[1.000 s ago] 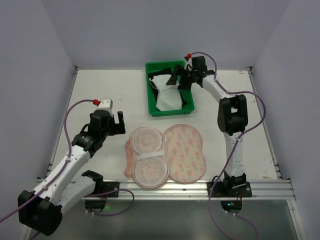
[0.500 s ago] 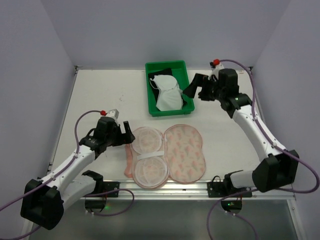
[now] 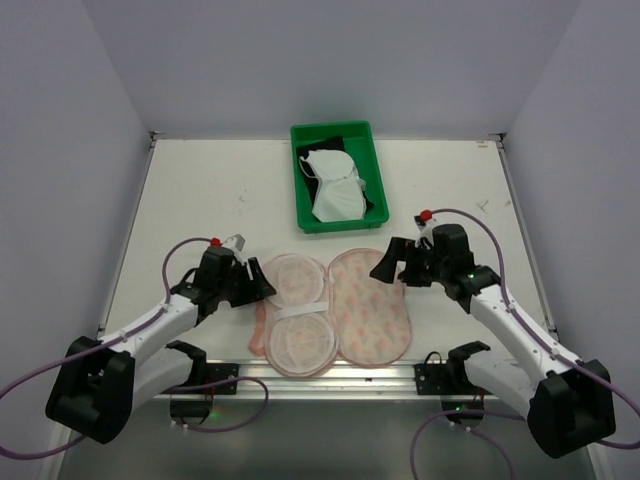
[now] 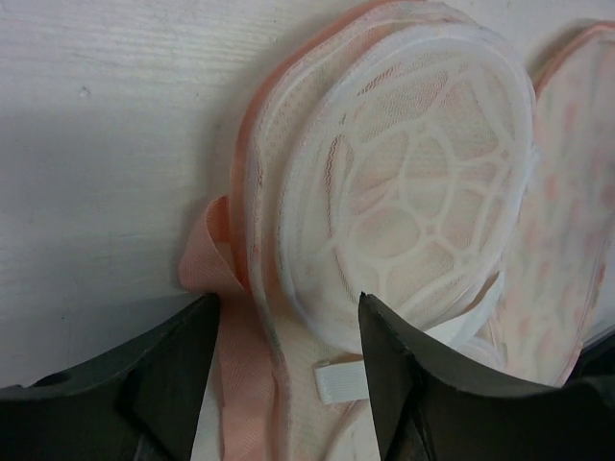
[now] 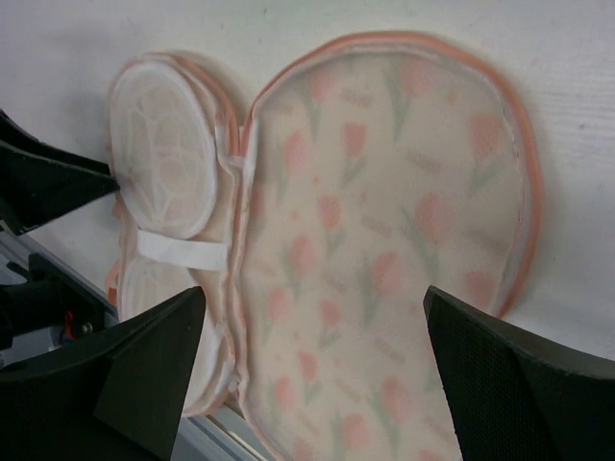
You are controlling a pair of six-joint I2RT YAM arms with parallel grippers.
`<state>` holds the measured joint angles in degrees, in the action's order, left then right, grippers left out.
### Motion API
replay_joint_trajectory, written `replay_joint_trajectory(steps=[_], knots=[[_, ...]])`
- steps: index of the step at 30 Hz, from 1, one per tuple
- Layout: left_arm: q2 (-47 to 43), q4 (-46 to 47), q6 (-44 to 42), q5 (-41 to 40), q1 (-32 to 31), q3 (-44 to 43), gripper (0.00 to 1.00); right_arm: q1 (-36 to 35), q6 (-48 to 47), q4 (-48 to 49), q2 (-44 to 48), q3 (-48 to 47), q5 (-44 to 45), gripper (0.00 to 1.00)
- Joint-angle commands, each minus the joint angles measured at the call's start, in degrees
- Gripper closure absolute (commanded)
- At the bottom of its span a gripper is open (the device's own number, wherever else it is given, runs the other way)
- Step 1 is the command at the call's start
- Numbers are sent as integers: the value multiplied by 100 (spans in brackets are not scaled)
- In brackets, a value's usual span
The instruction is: Unzip the laundry bag and remove the bra
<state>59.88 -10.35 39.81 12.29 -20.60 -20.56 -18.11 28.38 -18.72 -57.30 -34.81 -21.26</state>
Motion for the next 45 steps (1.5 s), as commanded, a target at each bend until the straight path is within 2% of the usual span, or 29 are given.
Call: replay_joint_trajectory(steps=[1, 6, 7, 10, 17, 23, 25, 29, 30, 32, 33, 40, 43, 45], knots=[[94, 358, 193, 510, 21, 297, 37, -44, 299, 299, 341, 464, -195, 3], [103, 508, 334, 599, -32, 438, 56, -70, 738, 255, 482, 931, 7, 4], [94, 508, 334, 590, -23, 438, 63, -61, 800, 177, 509, 1001, 112, 4], [77, 508, 352, 555, -32, 438, 72, -70, 1116, -350, 579, 976, 832, 5], [208, 508, 273, 502, -23, 412, 79, -70, 1583, -721, 509, 993, 1545, 9], [95, 464, 281, 493, -32, 386, 79, -70, 1521, -300, -342, 993, 1300, 17], [59, 350, 281, 458, -32, 333, 78, -114, 1512, -71, -597, 1002, 1168, 33], [-99, 200, 299, 414, -32, 280, 78, -184, 1495, 61, -861, 906, 1036, 52], [-108, 139, 299, 388, -32, 254, 78, -193, 1443, 53, -923, 853, 1027, 67], [-108, 34, 308, 370, -32, 210, 78, -202, 1390, -69, -1011, 792, 1114, 86], [-90, 7, 308, 370, -23, 158, 78, -237, 1372, -140, -977, 722, 1193, 100], [94, 156, 509, 607, -49, 52, 79, -474, 1003, -1457, -169, -236, 2133, 100], [260, 244, 711, 468, -277, -150, 83, -588, 819, -2082, 87, -851, 2582, 100], [357, 358, 878, 222, -672, -352, 84, -667, 704, -2477, 140, -1298, 2723, 100]])
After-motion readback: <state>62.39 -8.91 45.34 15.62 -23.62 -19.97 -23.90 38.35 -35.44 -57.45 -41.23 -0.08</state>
